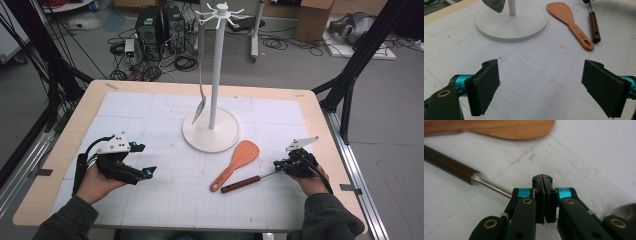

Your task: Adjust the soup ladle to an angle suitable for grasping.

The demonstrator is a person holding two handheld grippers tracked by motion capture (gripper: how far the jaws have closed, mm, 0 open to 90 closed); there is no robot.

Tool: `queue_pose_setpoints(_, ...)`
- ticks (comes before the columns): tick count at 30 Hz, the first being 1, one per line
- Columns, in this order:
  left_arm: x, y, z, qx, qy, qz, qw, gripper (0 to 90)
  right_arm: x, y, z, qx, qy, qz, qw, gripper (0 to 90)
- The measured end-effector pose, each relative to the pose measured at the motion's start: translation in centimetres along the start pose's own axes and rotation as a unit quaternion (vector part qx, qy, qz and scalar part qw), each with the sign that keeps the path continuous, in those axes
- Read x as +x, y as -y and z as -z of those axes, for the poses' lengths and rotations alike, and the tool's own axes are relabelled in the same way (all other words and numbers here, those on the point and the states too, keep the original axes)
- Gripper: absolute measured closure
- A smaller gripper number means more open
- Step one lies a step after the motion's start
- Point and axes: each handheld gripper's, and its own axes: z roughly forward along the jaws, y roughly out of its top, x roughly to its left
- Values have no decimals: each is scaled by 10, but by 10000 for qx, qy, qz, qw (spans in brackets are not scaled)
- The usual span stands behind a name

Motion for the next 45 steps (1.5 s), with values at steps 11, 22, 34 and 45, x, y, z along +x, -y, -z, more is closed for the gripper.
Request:
queue_pose_setpoints(11, 0, 0, 0, -3, 3, 0, 10000, 153, 27, -16, -4, -111, -517, 421, 9977, 895)
queue_pose_setpoints(22, 0, 0, 1, -8, -13, -6, 10000, 153, 54, -28, -10, -204, -1076, 843, 9904, 894)
queue_pose_setpoints(34, 0, 0, 0, 14, -14, -4, 10000, 153, 82, -33, -24, -27, -1689, 1302, 9770, 895)
queue_pose_setpoints(45, 0, 0, 1, -3, -23, 0, 10000, 153, 98, -35, -38, 171, -2048, 1586, 9657, 895)
